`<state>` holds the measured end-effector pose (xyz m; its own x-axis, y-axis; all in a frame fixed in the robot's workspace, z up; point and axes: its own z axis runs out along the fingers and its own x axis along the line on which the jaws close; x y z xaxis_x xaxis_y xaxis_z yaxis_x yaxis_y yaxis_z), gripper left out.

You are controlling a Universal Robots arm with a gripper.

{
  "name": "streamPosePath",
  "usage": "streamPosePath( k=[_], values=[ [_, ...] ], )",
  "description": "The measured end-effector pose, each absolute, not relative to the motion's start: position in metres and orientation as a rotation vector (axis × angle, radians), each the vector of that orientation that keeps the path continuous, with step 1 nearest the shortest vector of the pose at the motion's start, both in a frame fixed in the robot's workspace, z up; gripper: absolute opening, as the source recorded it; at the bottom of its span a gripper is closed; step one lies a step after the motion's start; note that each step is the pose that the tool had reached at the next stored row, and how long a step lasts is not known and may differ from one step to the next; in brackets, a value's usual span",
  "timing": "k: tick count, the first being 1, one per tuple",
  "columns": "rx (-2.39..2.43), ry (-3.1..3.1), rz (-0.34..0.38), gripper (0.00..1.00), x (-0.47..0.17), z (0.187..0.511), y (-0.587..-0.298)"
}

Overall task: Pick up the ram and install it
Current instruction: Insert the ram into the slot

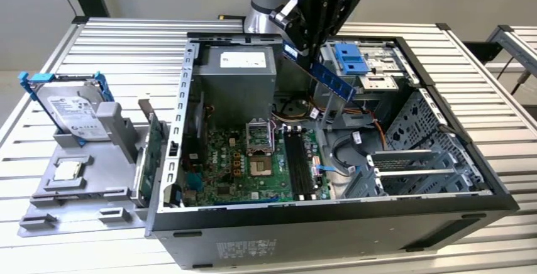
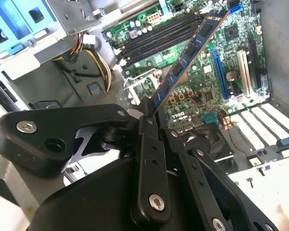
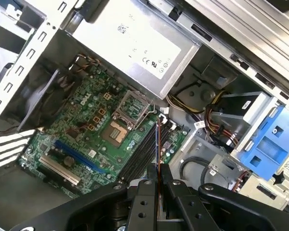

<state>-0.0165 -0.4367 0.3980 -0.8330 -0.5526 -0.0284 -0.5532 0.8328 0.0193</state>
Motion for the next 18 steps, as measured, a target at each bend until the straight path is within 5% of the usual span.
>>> streamPosePath(
  k=[18],
  values=[
    [-0.639, 3.051, 0.038, 0.00, -0.0165, 0.3978, -0.4367]
  ],
)
